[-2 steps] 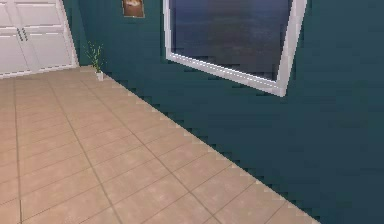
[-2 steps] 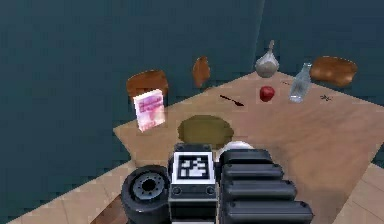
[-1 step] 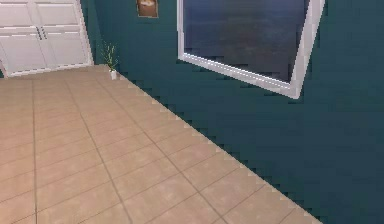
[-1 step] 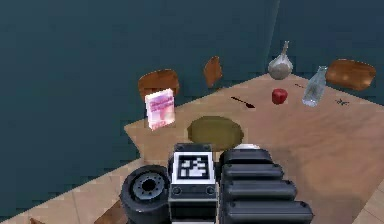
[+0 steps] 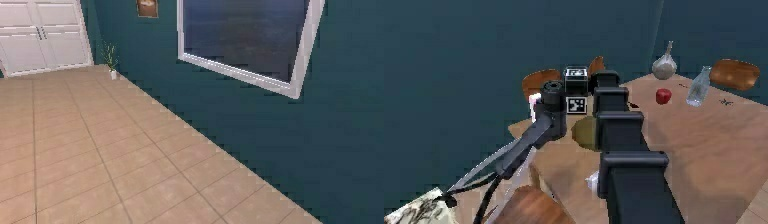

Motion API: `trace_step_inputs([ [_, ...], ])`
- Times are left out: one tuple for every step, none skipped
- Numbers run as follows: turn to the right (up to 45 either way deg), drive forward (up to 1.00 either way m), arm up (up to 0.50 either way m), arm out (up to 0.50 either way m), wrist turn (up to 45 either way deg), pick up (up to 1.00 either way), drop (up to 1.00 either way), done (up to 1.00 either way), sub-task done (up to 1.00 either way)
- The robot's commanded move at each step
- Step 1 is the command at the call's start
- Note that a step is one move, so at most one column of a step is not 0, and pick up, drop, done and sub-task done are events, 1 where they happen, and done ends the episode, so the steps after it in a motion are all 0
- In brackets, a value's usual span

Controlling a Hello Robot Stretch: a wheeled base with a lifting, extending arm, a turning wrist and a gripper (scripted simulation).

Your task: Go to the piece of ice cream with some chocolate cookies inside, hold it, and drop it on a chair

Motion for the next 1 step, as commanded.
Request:
trace_step_inputs([
  [0.0,0.00,0.00,0.00,45.0,0.00,0.00,0.00,0.00],
])
